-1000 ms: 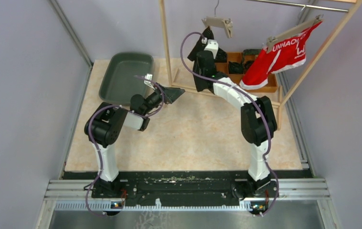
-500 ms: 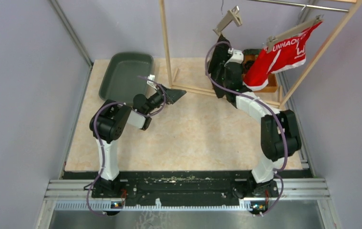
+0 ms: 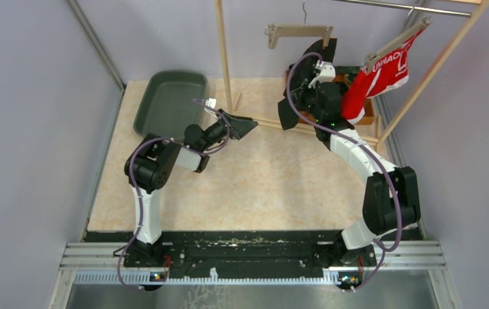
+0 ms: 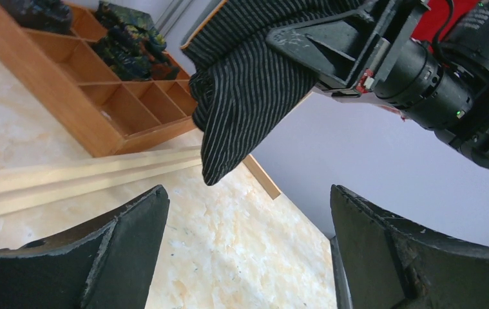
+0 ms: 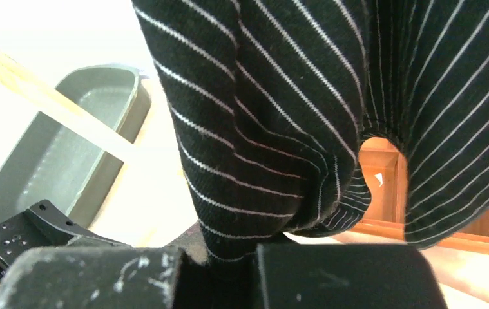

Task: Clip the underwear to the hanger
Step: Adjust the underwear on the hanger.

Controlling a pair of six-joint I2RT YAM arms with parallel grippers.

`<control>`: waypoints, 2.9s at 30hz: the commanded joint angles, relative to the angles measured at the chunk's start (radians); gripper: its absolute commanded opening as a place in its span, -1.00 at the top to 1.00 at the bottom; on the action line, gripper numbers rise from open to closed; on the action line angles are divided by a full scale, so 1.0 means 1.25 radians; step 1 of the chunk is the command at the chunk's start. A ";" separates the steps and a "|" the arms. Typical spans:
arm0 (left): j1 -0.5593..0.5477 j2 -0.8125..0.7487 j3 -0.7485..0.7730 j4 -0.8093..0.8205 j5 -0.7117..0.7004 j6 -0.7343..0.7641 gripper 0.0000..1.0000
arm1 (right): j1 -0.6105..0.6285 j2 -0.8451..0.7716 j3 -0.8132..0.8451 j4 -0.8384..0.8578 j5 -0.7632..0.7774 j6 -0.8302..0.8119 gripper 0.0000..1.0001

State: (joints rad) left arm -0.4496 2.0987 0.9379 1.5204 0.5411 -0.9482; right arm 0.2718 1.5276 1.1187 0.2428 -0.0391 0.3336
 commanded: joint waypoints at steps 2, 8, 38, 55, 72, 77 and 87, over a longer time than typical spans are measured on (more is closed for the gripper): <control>-0.016 -0.041 0.032 0.046 0.011 0.067 -0.98 | 0.003 -0.070 -0.005 -0.010 -0.041 -0.015 1.00; -0.026 -0.029 0.057 0.029 0.000 0.081 -0.98 | 0.003 -0.099 -0.019 -0.056 -0.092 -0.058 1.00; -0.133 0.096 0.223 -0.013 -0.039 0.088 -0.98 | 0.002 -0.280 0.006 -0.443 0.150 -0.164 1.00; -0.183 0.245 0.404 -0.011 -0.036 0.006 -0.98 | 0.001 -0.296 0.004 -0.520 0.164 -0.160 1.00; -0.201 0.400 0.584 0.040 -0.019 -0.149 -0.98 | 0.001 -0.359 -0.034 -0.493 0.076 -0.166 1.00; -0.204 0.433 0.637 0.057 0.000 -0.204 -0.98 | 0.001 -0.350 -0.033 -0.497 0.054 -0.171 1.00; -0.224 0.477 0.696 0.089 0.026 -0.291 -0.98 | 0.001 -0.345 -0.054 -0.491 0.056 -0.171 1.00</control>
State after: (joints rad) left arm -0.7139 2.6492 1.7588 1.5124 0.5442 -1.2392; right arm 0.2718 1.1126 1.0527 -0.4210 0.0406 0.1307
